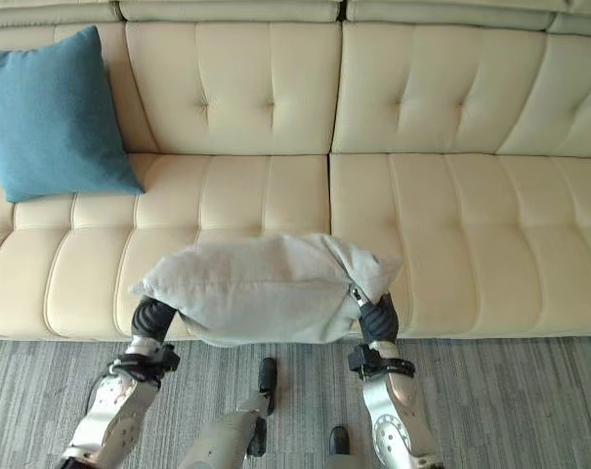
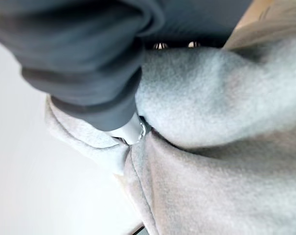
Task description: Pick up all the scattered cushions and arrange them neatly on the sofa.
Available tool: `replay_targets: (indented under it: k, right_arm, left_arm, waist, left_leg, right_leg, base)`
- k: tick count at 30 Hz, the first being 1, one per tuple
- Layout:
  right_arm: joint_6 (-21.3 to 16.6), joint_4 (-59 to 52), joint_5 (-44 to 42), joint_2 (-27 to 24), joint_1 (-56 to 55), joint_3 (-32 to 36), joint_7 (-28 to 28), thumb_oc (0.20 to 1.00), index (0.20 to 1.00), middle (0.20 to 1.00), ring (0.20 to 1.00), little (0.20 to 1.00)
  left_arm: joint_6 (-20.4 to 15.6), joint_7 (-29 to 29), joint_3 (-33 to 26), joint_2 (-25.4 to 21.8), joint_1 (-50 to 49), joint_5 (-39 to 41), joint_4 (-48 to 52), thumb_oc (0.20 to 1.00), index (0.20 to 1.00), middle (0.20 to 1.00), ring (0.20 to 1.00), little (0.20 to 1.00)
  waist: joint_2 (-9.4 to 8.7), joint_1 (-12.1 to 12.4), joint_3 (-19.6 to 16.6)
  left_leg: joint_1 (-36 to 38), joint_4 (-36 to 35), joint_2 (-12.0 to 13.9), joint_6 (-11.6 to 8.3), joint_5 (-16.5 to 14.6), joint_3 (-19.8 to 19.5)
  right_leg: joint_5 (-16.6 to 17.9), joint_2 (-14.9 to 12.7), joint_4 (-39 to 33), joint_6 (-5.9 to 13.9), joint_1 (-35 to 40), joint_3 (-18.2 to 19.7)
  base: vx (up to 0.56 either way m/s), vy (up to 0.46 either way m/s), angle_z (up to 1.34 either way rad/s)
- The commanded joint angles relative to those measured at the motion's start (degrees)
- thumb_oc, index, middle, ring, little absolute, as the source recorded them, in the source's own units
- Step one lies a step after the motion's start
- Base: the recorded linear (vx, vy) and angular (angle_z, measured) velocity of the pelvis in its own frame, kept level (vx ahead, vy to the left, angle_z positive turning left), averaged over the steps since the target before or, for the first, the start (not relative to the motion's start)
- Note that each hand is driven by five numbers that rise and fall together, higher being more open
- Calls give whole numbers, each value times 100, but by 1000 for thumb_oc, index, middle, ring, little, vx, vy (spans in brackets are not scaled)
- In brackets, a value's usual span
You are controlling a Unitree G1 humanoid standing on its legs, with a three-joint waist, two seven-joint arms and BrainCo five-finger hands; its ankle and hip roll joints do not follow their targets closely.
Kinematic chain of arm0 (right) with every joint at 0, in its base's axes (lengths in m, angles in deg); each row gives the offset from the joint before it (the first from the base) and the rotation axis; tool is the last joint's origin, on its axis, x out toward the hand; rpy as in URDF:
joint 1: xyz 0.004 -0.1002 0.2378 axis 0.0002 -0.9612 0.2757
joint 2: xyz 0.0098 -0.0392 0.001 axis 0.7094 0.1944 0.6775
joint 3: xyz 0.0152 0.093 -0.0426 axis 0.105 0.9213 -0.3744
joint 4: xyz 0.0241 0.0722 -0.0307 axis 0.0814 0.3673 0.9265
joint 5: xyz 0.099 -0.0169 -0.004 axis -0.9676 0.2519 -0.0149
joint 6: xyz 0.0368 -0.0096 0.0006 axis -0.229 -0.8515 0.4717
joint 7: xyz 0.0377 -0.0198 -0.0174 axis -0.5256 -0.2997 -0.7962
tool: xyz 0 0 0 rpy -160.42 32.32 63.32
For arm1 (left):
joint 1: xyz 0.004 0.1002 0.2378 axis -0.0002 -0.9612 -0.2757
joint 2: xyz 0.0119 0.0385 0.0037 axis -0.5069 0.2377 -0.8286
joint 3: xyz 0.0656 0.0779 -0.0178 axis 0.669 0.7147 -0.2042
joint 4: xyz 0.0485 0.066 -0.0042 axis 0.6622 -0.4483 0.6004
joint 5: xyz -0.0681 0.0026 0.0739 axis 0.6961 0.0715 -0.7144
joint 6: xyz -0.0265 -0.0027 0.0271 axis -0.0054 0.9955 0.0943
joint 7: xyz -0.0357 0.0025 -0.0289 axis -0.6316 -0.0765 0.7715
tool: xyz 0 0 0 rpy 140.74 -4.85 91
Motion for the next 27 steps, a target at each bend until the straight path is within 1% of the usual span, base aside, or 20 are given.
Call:
replay_targets:
  k: [1, 2, 4, 5, 6, 7, 8, 9, 10, 11, 12, 13, 14, 15, 17, 18, 21, 22, 23, 27]
  right_arm:
    - [-352, -580, 439, 173, 309, -225, 572, 200, 200, 200, 200, 200]
    - [-337, -598, 500, 193, 272, -227, 588, 200, 200, 200, 200, 200]
    - [-306, -607, 520, 193, 269, -230, 619, 200, 200, 200, 200, 200]
    - [-299, -599, 514, 189, 280, -226, 619, 200, 200, 200, 200, 200]
    - [-294, -577, 469, 200, 290, -220, 608, 200, 200, 200, 200, 200]
    - [-298, -559, 439, 221, 283, -215, 607, 200, 200, 200, 200, 200]
    - [-321, -526, 436, 267, 296, -235, 613, 200, 200, 200, 200, 200]
    - [-322, -526, 437, 265, 297, -234, 612, 200, 200, 200, 200, 200]
    - [-319, -513, 474, 268, 264, -241, 609, 200, 200, 200, 200, 200]
    - [-319, -514, 474, 267, 264, -241, 609, 200, 200, 200, 200, 200]
    - [-282, -443, 467, 287, 198, -276, 650, 200, 200, 200, 200, 200]
    - [-278, -390, 457, 279, 181, -299, 642, 200, 200, 200, 200, 200]
    - [-266, -351, 440, 267, 189, -324, 626, 200, 200, 200, 200, 200]
    - [-242, -313, 471, 233, 231, -343, 571, 200, 200, 200, 200, 200]
    - [-251, -280, 510, 195, 305, -352, 518, 200, 200, 200, 200, 200]
    - [-292, -177, 640, 137, 567, -374, 343, 200, 200, 200, 200, 200]
    - [-377, 138, 879, 31, 1419, -459, -75, 200, 200, 200, 200, 200]
    - [-405, 290, 933, 15, 1788, -516, -203, 200, 200, 200, 200, 200]
    - [-397, 590, 1038, -20, 2429, -585, -453, 200, 200, 200, 200, 200]
    - [-424, 1193, 1013, -63, 3596, -702, -779, 200, 200, 200, 200, 200]
  left_arm:
    - [-488, 233, 153, 70, -52, -537, 900, 200, 200, 200, 200, 200]
    - [-503, 229, 159, 89, -16, -580, 905, 200, 200, 200, 200, 200]
    - [-513, 271, 190, 99, 16, -613, 891, 200, 200, 200, 200, 200]
    - [-506, 277, 221, 106, 44, -621, 866, 200, 200, 200, 200, 200]
    - [-485, 264, 292, 132, 141, -685, 813, 200, 200, 200, 200, 200]
    - [-482, 268, 316, 157, 201, -691, 792, 200, 200, 200, 200, 200]
    - [-527, 176, 405, 271, 521, -789, 601, 200, 200, 200, 200, 200]
    - [-530, 175, 407, 275, 526, -790, 596, 200, 200, 200, 200, 200]
    - [-551, 177, 459, 321, 638, -840, 530, 200, 200, 200, 200, 200]
    - [-553, 177, 460, 322, 640, -840, 527, 200, 200, 200, 200, 200]
    - [-542, 170, 502, 399, 650, -867, 441, 200, 200, 200, 200, 200]
    - [-547, 151, 533, 445, 648, -855, 398, 200, 200, 200, 200, 200]
    - [-529, 114, 570, 494, 679, -836, 316, 200, 200, 200, 200, 200]
    - [-511, 29, 625, 566, 745, -830, 227, 200, 200, 200, 200, 200]
    - [-513, -40, 676, 602, 823, -833, 139, 200, 200, 200, 200, 200]
    - [-537, -209, 770, 651, 1070, -905, -21, 200, 200, 200, 200, 200]
    - [-604, -593, 933, 776, 1816, -982, -407, 200, 200, 200, 200, 200]
    - [-625, -743, 1028, 823, 2158, -942, -587, 200, 200, 200, 200, 200]
    - [-649, -943, 1137, 870, 2776, -883, -913, 200, 200, 200, 200, 200]
    - [-708, -1209, 1306, 815, 3979, -750, -1732, 200, 200, 200, 200, 200]
  waist:
    - [-21, -38, -387]
    - [48, -95, -335]
    - [112, -176, -298]
    - [138, -212, -286]
    - [158, -322, -244]
    - [141, -380, -233]
    - [134, -598, -88]
    - [147, -598, -74]
    - [112, -654, -99]
    - [115, -658, -86]
    - [43, -692, -180]
    - [25, -706, -241]
    - [25, -718, -306]
    - [32, -728, -375]
    - [52, -746, -393]
    - [82, -760, -432]
    - [130, -765, -408]
    - [141, -764, -364]
    - [159, -751, -275]
    - [175, -732, -62]
  left_leg:
    - [85, 14, 447, -660, -533, -168]
    - [343, -95, 465, -648, -594, -174]
    - [544, -190, 495, -680, -664, -213]
    - [613, -214, 512, -690, -698, -233]
    - [775, -274, 508, -721, -760, -268]
    - [848, -307, 482, -737, -782, -287]
    - [1178, -327, 471, -813, -948, -375]
    - [1197, -328, 483, -816, -958, -380]
    - [1317, -335, 434, -846, -1035, -417]
    - [1331, -336, 436, -846, -1037, -423]
    - [1515, -412, 374, -865, -1103, -454]
    - [1577, -454, 374, -873, -1109, -457]
    - [1631, -496, 402, -892, -1122, -465]
    - [1661, -530, 483, -921, -1137, -520]
    - [1677, -544, 532, -952, -1147, -559]
    - [1670, -554, 614, -1003, -1160, -603]
    - [1579, -541, 757, -1100, -1160, -636]
    - [1513, -523, 804, -1130, -1143, -662]
    - [1346, -469, 862, -1174, -1104, -696]
    - [925, -364, 944, -1264, -1007, -729]
  right_leg:
    - [614, 221, 466, -169, -80, -212]
    - [718, 107, 552, -194, -303, -394]
    - [460, 57, 149, -296, -390, -592]
    - [378, 71, -27, -332, -480, -620]
    - [462, 122, -650, -343, -697, -551]
    - [602, 116, -982, -309, -846, -496]
    - [1113, 146, -1804, -150, -1330, -406]
    - [1114, 158, -1817, -152, -1304, -415]
    - [1196, 139, -2070, -101, -1265, -340]
    - [1206, 139, -2094, -100, -1237, -349]
    - [1398, 155, -2194, -89, -1092, -315]
    - [1461, 165, -2212, -101, -1020, -306]
    - [1493, 174, -2223, -117, -953, -315]
    - [1496, 193, -2225, -160, -881, -358]
    - [1464, 218, -2217, -195, -843, -392]
    - [1407, 252, -2194, -255, -817, -445]
    - [1301, 312, -2127, -343, -887, -497]
    - [1276, 329, -2097, -371, -951, -508]
    - [1243, 350, -2035, -403, -1088, -530]
    - [1160, 359, -1832, -437, -1470, -568]
  base:
    - [143, 118, -16]
    - [182, 76, -16]
    - [196, 9, -20]
    - [227, -47, 0]
    - [203, -67, 12]
    - [345, -160, 13]
    - [244, -125, 0]
    - [308, -149, -13]
    - [116, -51, -4]
    - [253, -121, 17]
    - [223, -107, 56]
    - [312, -161, 45]
    - [287, -182, 29]
    - [271, -200, 3]
    - [172, -143, 19]
    - [150, -128, 28]
    - [119, -143, 15]
    - [34, -143, 8]
    - [19, -144, 12]
    - [-2, -105, 13]
